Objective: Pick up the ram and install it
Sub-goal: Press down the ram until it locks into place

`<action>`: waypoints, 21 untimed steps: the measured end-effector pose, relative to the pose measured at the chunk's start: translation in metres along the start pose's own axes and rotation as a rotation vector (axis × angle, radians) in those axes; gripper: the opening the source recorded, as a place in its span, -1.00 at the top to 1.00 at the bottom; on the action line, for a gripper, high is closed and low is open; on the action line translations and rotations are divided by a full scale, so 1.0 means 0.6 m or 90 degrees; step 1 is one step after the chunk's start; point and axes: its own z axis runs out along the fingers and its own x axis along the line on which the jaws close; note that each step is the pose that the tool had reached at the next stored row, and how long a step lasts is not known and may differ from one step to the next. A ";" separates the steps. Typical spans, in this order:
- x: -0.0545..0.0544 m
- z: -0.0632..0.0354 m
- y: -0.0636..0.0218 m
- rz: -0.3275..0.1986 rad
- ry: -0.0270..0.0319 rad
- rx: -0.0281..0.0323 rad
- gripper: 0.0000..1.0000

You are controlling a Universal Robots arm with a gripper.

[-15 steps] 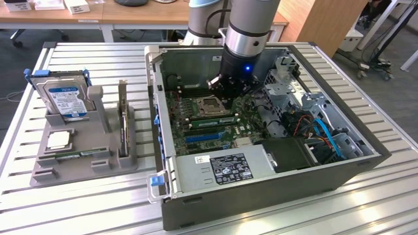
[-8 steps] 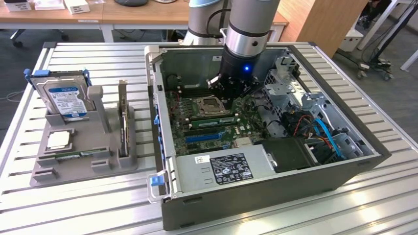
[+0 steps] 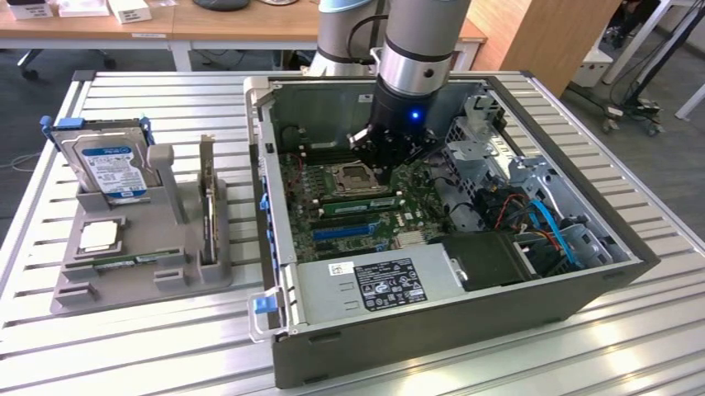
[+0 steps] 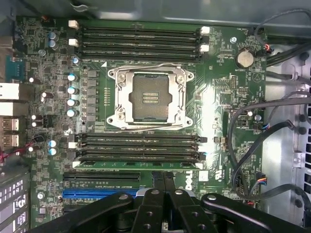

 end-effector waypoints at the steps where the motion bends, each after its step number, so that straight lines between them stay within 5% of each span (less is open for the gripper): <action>1: 0.000 0.000 0.000 0.000 0.0005 0.0004 0.80; 10: 0.004 0.000 0.000 0.000 0.0054 0.0014 0.80; 17: 0.004 0.000 0.000 0.000 0.0056 0.0014 0.80; 19: 0.003 0.000 0.000 0.000 0.0116 0.0013 0.80; 21: 0.003 0.000 0.000 0.001 0.0235 0.0013 0.80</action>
